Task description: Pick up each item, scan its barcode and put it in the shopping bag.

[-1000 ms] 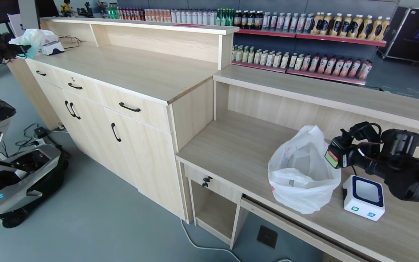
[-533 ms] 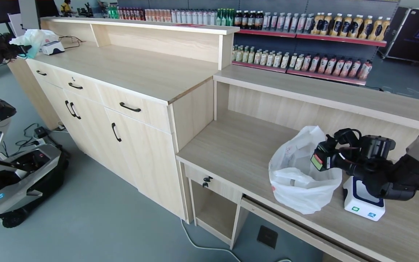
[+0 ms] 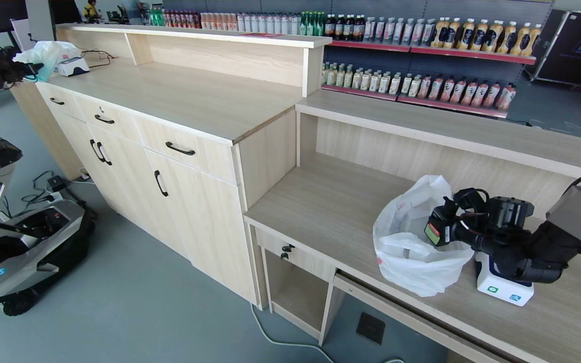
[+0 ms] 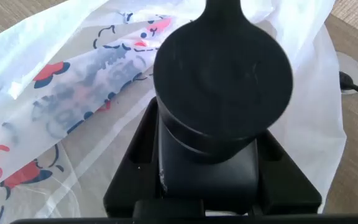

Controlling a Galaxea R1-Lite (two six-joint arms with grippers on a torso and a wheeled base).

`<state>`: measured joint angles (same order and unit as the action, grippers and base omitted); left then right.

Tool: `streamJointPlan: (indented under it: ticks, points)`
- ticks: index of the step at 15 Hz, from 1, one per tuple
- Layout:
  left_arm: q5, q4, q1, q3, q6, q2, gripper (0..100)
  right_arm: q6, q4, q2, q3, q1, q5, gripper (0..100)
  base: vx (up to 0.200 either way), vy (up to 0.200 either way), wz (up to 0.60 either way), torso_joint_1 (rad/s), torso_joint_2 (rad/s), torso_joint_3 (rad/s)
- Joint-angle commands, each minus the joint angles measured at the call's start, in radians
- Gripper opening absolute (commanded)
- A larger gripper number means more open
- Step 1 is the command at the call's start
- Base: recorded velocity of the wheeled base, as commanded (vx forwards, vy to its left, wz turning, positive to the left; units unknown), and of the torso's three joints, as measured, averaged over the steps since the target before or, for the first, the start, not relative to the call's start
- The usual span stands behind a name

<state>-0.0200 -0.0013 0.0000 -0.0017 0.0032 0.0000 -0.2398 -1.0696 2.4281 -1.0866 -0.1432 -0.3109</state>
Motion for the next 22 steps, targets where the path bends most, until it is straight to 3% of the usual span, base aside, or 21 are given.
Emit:
streamJointPlan:
  ticks: [1, 3, 4, 10, 13, 14, 16, 19, 21, 22]
  points:
    - [0.0, 0.0, 0.0, 0.0, 0.0, 0.002, 100, -0.001, -0.001, 0.008, 0.002, 0.002, -0.001, 0, 0.0, 0.0, 0.0, 0.0, 0.0, 0.0]
    - [0.0, 0.0, 0.0, 0.0, 0.0, 0.0, 100, -0.003, -0.001, 0.008, 0.007, 0.002, -0.001, 0, 0.0, 0.0, 0.0, 0.0, 0.0, 0.0]
    - [0.0, 0.0, 0.0, 0.0, 0.0, 0.0, 100, -0.003, -0.001, 0.009, 0.004, 0.001, -0.001, 100, 0.0, 0.0, 0.0, 0.0, 0.0, 0.0]
    - [0.0, 0.0, 0.0, 0.0, 0.0, 0.0, 100, -0.006, 0.0, -0.153, 0.048, 0.013, -0.002, 100, 0.0, 0.0, 0.0, 0.0, 0.0, 0.0]
    - [0.0, 0.0, 0.0, 0.0, 0.0, 0.0, 100, -0.01, 0.0, -0.515, 0.281, -0.027, -0.002, 100, 0.0, 0.0, 0.0, 0.0, 0.0, 0.0]
    - [0.0, 0.0, 0.0, 0.0, 0.0, 0.002, 100, -0.03, 0.002, -0.666, 0.427, -0.076, -0.001, 100, 0.0, 0.0, 0.0, 0.0, 0.0, 0.0]
    - [0.0, 0.0, 0.0, 0.0, 0.0, 0.0, 100, -0.093, 0.079, -0.774, 0.507, -0.165, 0.004, 100, 0.0, 0.0, -0.6, 0.002, 0.0, 0.005]
    - [0.0, 0.0, 0.0, 0.0, 0.0, 0.0, 100, -0.259, 0.315, -0.856, 0.531, -0.42, 0.004, 100, 0.0, 0.0, -0.6, -0.146, 0.29, 0.147]
    - [0.0, 0.0, 0.0, 0.0, 0.0, 0.0, 100, -0.283, 0.356, -0.854, 0.533, -0.498, 0.004, 100, 0.0, 0.0, -0.6, -0.178, 0.36, 0.173]
    - [0.0, 0.0, 0.0, 0.0, 0.0, 0.0, 100, -0.309, 0.364, -0.85, 0.537, -0.581, 0.004, 100, 0.0, 0.0, -0.6, -0.203, 0.37, 0.178]
